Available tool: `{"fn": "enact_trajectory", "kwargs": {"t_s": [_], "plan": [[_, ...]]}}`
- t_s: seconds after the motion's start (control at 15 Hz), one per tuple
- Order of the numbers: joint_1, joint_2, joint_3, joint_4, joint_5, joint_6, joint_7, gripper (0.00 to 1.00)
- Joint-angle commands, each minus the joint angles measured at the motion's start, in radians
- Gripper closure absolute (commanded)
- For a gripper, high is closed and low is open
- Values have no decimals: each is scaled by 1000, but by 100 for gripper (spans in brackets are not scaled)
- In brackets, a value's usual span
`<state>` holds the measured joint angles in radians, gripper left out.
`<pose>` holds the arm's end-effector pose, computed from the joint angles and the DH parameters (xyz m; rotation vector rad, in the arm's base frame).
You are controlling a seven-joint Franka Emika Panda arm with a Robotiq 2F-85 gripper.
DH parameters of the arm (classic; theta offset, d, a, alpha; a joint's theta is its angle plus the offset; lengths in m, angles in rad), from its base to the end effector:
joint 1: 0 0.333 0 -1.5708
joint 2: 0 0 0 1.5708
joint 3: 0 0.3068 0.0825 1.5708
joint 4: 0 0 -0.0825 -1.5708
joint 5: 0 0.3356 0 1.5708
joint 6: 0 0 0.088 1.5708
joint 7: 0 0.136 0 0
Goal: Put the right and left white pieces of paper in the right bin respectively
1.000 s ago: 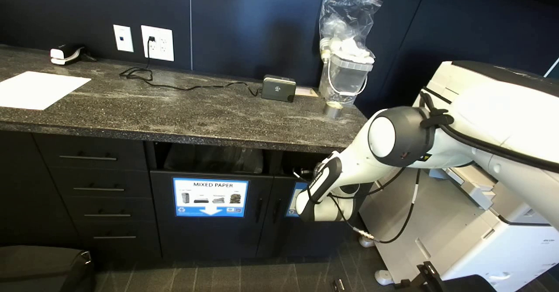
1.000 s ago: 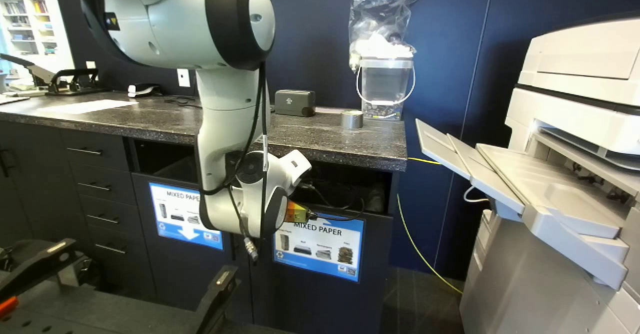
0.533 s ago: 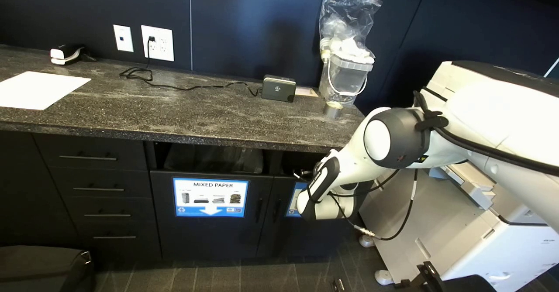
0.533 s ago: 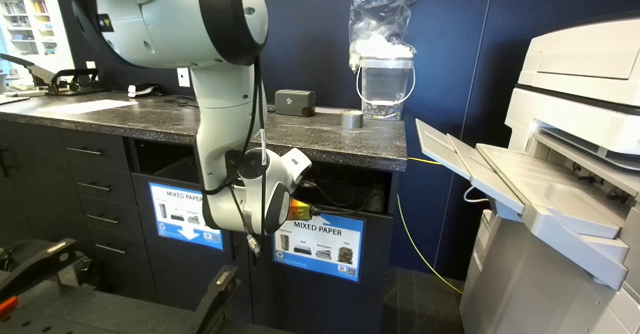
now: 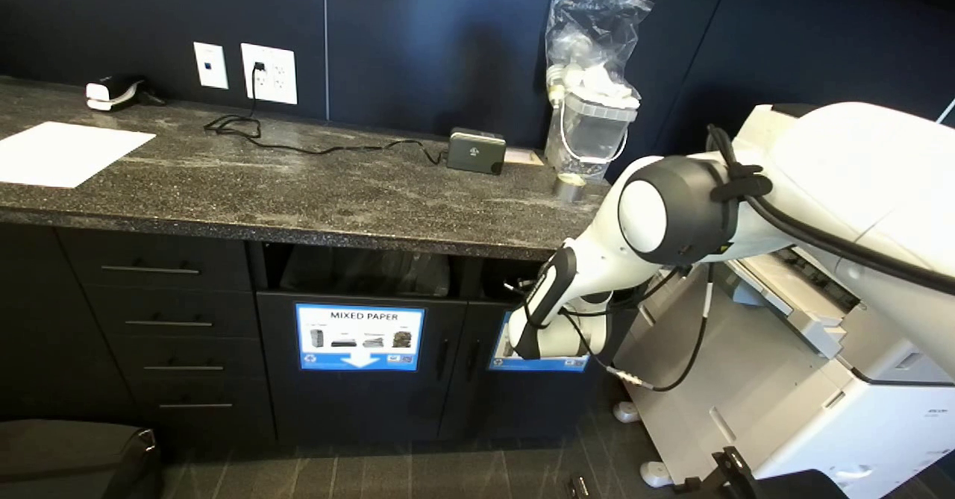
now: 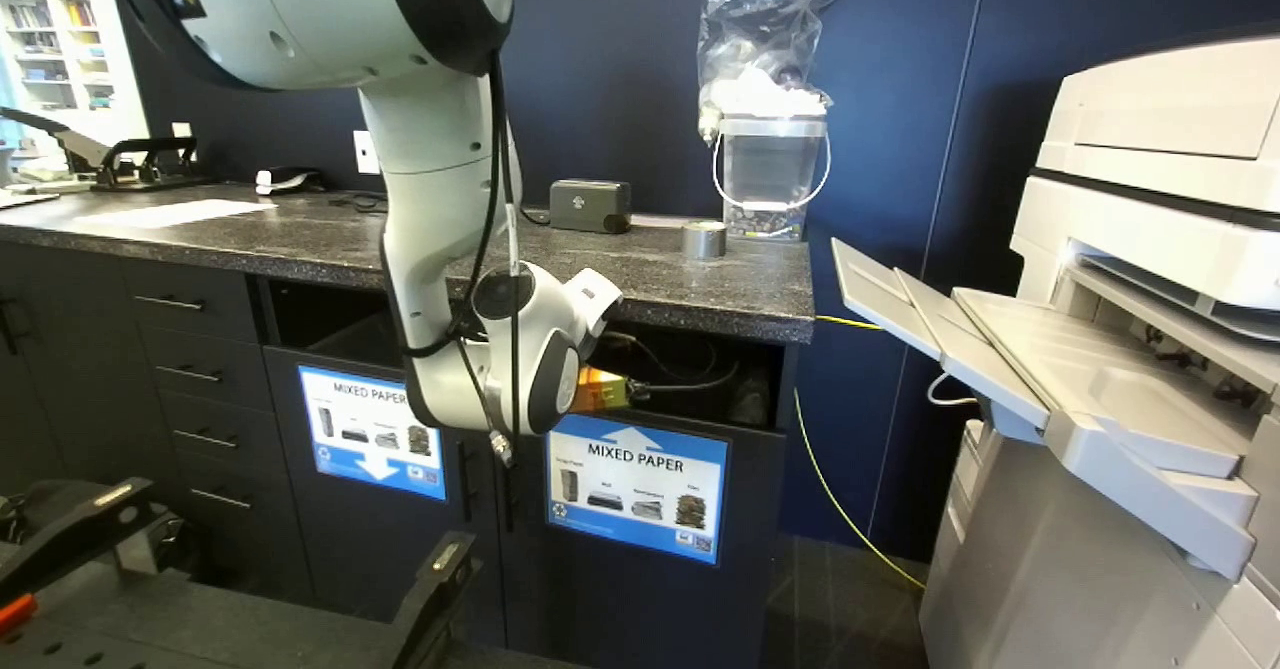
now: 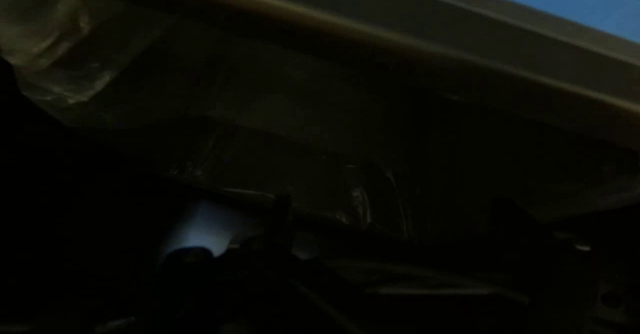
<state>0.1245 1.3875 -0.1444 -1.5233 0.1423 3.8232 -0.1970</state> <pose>0.6382 -0.0081 -0.0062 2.6220 0.2764 1.2987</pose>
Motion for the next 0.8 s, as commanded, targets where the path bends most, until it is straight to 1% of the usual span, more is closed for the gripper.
{"fn": "enact_trajectory", "kwargs": {"t_s": [0.0,0.07,0.2,0.4,0.53,0.73], "plan": [[95,-147,-82,-187,119,-119,-66,0],[119,-177,-106,-227,130,-172,-76,0],[166,-238,-154,-302,115,-277,-78,0],[219,-343,-211,-400,30,-448,-72,0],[206,-428,-199,-452,-81,-554,-80,0],[123,-587,-120,-537,-263,-702,-116,0]]}}
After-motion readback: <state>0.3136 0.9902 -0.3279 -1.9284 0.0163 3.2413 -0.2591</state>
